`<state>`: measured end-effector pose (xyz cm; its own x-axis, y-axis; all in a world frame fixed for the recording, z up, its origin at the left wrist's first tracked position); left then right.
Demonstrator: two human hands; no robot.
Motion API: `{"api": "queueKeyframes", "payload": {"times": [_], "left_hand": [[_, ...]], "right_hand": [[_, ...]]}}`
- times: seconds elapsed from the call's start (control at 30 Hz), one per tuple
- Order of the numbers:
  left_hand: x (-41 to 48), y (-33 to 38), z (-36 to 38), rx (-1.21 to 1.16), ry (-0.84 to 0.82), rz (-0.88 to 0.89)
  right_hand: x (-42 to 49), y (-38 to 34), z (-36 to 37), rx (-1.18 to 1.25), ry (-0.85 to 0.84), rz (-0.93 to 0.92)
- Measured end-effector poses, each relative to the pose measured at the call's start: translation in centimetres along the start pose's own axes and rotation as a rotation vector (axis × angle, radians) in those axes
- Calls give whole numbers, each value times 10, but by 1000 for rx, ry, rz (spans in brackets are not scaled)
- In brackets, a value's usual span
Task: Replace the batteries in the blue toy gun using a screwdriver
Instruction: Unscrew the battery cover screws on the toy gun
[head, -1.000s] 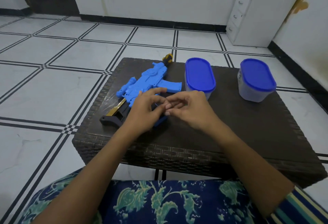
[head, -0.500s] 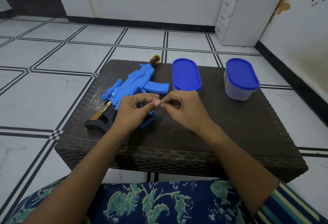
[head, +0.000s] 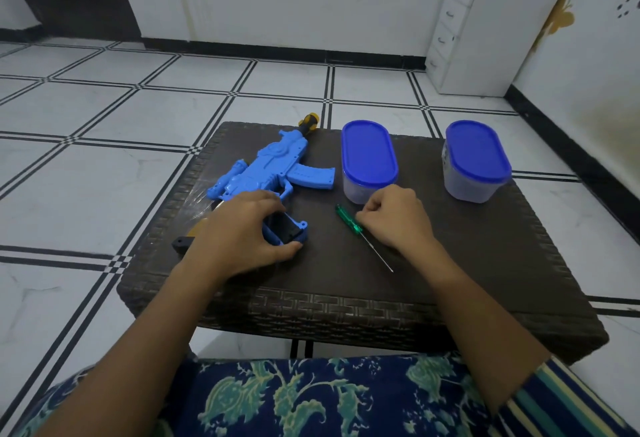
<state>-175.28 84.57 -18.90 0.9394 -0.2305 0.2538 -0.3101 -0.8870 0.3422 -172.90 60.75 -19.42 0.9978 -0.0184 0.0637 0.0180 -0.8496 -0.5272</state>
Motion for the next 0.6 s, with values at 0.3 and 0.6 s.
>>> {"api": "queueKeyframes", "payload": {"times": [0.3,0.6], "left_hand": [[7,0,-3,74,-35,44],[7,-1,-2,123,14,193]], "right_hand": [[-6,-9,-9,-2,90,-61],[-37,-71,32,127,-174,-554]]}}
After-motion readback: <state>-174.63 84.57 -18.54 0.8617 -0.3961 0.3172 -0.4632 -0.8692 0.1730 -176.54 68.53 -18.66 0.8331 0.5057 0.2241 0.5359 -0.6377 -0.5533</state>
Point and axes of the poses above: each hand's wrist, its own x-axis towards the middle knuckle, its own z-axis out of the palm, y = z × x, the point moved 2 cm from there along x, towards the middle knuckle, and after that the axes turned 7 degrees about -z, right-handed, at the moved point
